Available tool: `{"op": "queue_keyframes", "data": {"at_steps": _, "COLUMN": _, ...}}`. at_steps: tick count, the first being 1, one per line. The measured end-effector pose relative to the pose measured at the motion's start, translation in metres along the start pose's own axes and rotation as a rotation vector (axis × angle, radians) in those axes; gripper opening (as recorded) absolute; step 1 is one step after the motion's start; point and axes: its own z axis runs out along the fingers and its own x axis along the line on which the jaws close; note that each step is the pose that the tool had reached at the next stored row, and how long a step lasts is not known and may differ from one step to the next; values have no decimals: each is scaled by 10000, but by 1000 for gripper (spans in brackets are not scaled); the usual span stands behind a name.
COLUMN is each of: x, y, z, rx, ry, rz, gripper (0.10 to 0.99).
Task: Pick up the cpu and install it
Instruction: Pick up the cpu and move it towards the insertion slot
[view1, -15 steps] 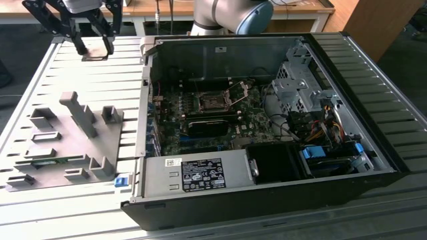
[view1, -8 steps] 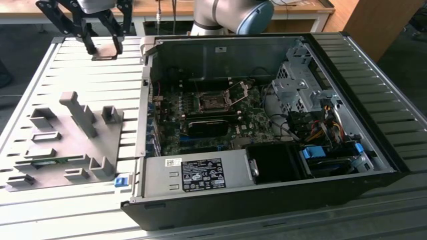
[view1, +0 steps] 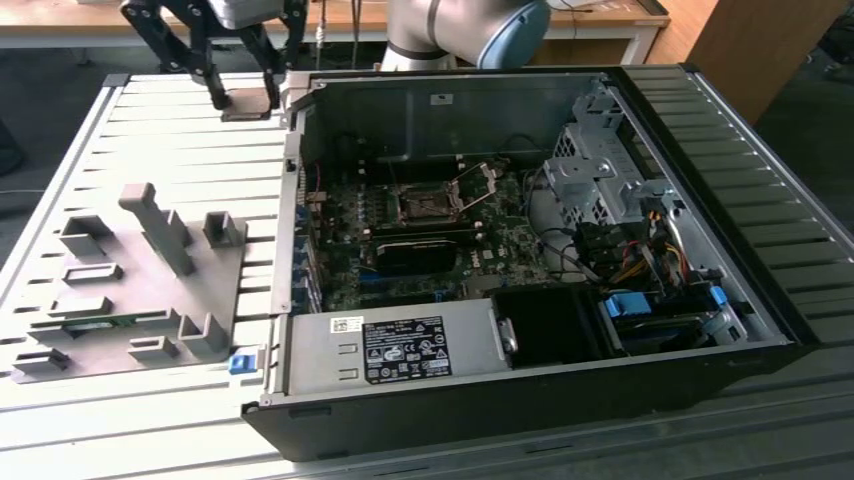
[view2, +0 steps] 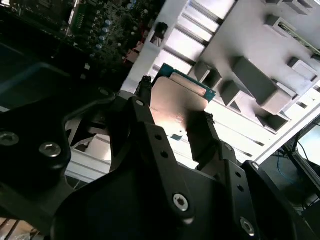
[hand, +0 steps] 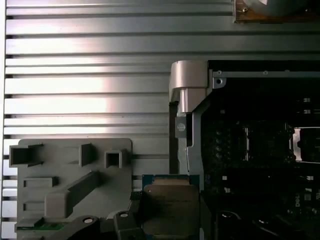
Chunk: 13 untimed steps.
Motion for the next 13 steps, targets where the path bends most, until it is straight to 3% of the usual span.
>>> {"op": "queue_keyframes", "data": {"at_steps": 6, "x": -218, "y": 5, "z": 11, "rx": 0, "ry": 0, "rz": -1, "gripper": 541}}
{"op": "queue_keyframes", "data": {"at_steps": 13, "x": -351, "y": 2, "z": 23, "rx": 0, "ry": 0, "rz": 0, "gripper": 541}}
